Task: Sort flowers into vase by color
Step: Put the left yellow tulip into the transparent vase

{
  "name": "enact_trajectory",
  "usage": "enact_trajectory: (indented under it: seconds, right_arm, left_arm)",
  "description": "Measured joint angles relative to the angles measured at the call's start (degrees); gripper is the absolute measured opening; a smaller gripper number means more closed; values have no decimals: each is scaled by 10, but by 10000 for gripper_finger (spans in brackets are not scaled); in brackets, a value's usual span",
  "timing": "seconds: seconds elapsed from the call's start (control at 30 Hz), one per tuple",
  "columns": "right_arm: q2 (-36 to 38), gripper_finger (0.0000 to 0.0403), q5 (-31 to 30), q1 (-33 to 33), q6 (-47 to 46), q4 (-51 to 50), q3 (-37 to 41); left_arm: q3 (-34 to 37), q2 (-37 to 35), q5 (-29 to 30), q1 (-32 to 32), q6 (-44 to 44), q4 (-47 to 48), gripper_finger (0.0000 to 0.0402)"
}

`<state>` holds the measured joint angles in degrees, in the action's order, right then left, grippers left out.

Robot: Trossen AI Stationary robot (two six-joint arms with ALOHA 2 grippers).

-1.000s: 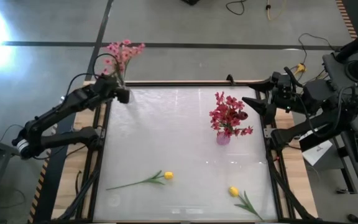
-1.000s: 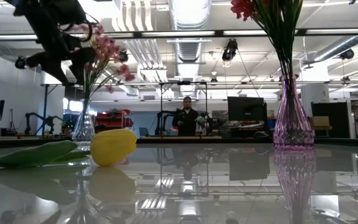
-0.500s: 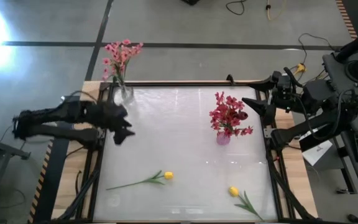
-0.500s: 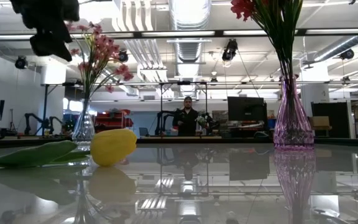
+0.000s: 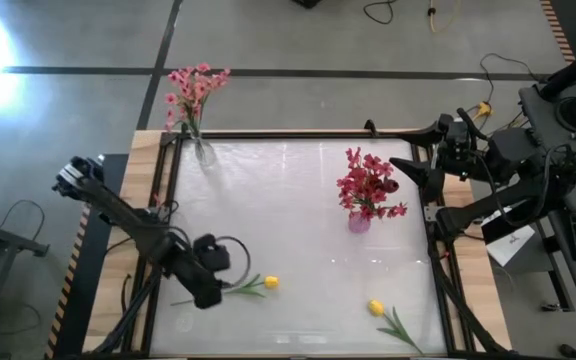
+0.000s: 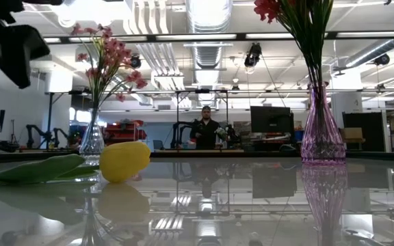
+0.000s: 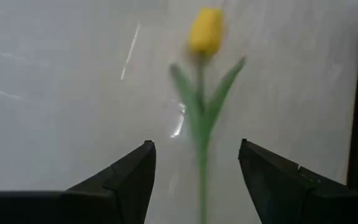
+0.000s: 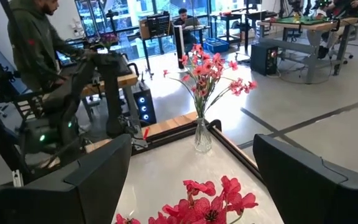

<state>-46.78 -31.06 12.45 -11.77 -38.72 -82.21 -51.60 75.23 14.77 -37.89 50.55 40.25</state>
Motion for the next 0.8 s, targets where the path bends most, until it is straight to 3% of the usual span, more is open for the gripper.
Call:
enact_trajectory:
  seconds: [0.23, 0.57, 0.8]
  right_arm:
    - [2, 329, 46, 0, -23, -40, 0]
    - [-2, 329, 152, 0, -66, -116, 0]
    - [0, 329, 177, 0, -88, -134, 0]
  left_arm:
    - [-52, 119, -11, 13, -37, -39, 206]
    - [-57, 220, -71, 67, -85, -98, 206]
    - [-57, 267, -80, 81, -107, -137, 181]
